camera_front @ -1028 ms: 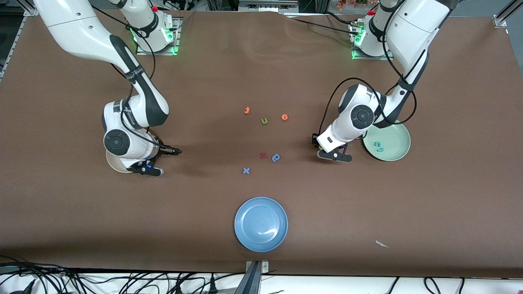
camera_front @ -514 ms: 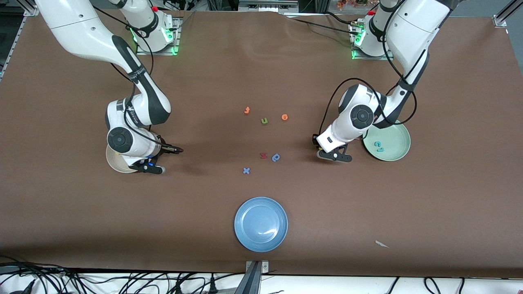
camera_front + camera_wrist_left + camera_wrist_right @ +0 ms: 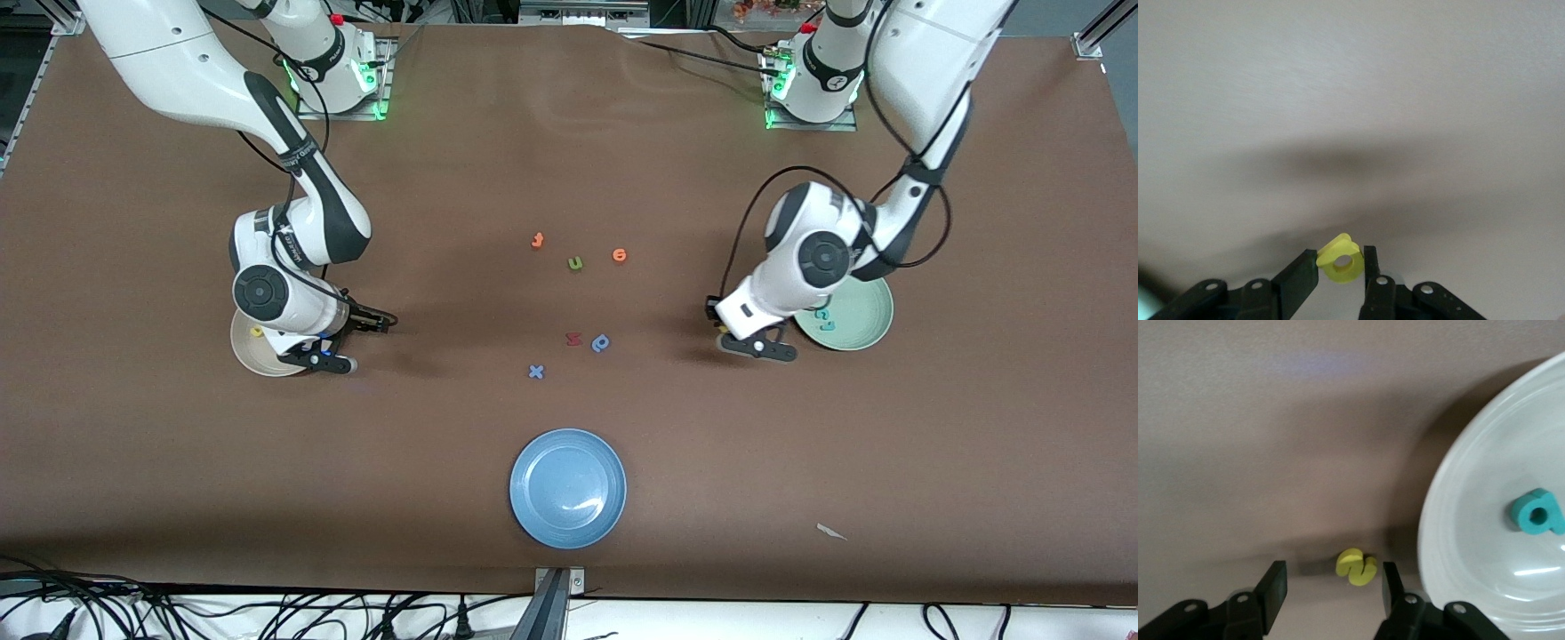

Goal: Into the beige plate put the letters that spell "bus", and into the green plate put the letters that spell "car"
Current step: 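Place the d in the green plate while the right gripper lifts the 2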

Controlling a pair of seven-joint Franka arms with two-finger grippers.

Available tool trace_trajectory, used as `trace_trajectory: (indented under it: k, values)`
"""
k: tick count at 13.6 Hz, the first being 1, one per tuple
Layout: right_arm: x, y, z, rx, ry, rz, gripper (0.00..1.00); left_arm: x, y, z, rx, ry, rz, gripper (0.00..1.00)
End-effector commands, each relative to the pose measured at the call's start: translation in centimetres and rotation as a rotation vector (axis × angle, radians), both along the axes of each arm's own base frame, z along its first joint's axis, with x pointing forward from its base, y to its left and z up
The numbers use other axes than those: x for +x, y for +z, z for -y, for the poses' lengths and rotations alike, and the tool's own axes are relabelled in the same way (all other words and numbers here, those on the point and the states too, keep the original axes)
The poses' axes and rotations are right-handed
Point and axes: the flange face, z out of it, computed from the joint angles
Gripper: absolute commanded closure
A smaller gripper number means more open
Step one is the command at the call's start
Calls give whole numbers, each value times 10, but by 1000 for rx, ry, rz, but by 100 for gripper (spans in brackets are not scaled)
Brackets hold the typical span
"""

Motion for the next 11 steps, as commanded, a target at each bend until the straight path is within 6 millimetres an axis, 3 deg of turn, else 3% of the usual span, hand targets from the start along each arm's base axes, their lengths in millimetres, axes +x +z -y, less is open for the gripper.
trace_trajectory:
  k: [1, 3, 8, 9, 10, 11]
  values:
    - [-6, 6, 5, -7, 22, 10, 33, -2, 23, -61, 33, -94, -28, 90]
    - [-6, 5, 6, -8, 21, 9, 33, -10, 35, -98, 48, -123, -59, 89]
    - [-7, 1, 5, -5, 22, 8, 34, -36, 30, -184, 48, -200, -122, 80]
    - [-7, 0, 5, -5, 22, 8, 34, -37, 29, -189, 42, -197, -131, 62]
    - [-8, -1, 5, -4, 21, 13, 35, -37, 30, -189, 42, -181, -133, 27]
    - [-10, -4, 5, -1, 23, 17, 35, -36, 31, -188, 43, -181, -132, 0]
